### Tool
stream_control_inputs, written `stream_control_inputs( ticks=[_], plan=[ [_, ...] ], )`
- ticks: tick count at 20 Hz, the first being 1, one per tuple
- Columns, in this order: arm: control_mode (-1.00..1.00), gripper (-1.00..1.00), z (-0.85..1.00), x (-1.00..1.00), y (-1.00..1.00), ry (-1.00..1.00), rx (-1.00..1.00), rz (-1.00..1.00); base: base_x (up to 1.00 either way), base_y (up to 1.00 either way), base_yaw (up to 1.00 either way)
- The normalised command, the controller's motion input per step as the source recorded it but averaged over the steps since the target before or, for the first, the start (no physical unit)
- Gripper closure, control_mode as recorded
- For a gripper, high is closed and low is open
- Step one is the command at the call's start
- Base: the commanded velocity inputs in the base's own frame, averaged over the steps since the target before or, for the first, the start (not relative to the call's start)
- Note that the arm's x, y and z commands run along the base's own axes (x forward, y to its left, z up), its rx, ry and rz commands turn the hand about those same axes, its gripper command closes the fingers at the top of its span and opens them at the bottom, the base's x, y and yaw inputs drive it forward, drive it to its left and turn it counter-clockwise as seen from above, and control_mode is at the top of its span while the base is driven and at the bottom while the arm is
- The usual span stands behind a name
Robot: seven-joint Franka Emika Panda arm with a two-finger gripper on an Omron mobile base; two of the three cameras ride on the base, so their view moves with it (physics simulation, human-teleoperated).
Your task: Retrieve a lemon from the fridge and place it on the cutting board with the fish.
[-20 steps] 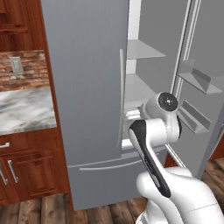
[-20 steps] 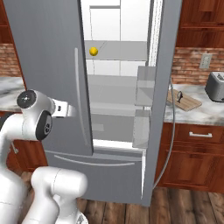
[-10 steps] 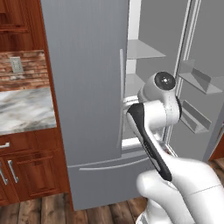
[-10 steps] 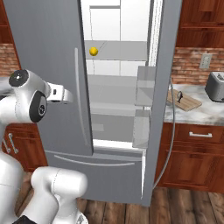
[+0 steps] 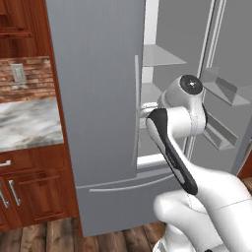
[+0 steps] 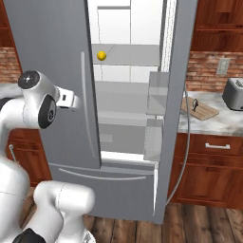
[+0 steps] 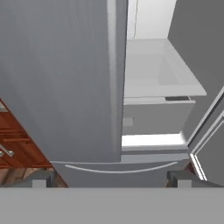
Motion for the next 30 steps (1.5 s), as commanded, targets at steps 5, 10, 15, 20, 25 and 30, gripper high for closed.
stream_control_inputs(
  ticks=[5,10,15,20,25,30],
  plan=[
    [-1.00,-1.00,0.00,0.34,0.00,-0.02,0.00,0.00,0.00,0.00,0.00],
    [-1.00,-1.00,0.06,0.53,0.00,0.00,0.00,0.00,0.00,0.00,0.00],
    [-1.00,-1.00,0.02,0.50,0.00,0.00,0.00,0.00,0.00,0.00,0.00],
    [-1.00,-1.00,0.00,0.48,0.00,-0.01,0.00,0.00,0.00,0.00,0.00],
    [-1.00,-1.00,0.00,0.46,0.09,-0.05,-0.01,0.00,0.00,0.00,0.00],
    [-1.00,-1.00,0.00,0.44,0.08,-0.08,-0.02,0.00,0.00,0.00,0.00]
  ],
)
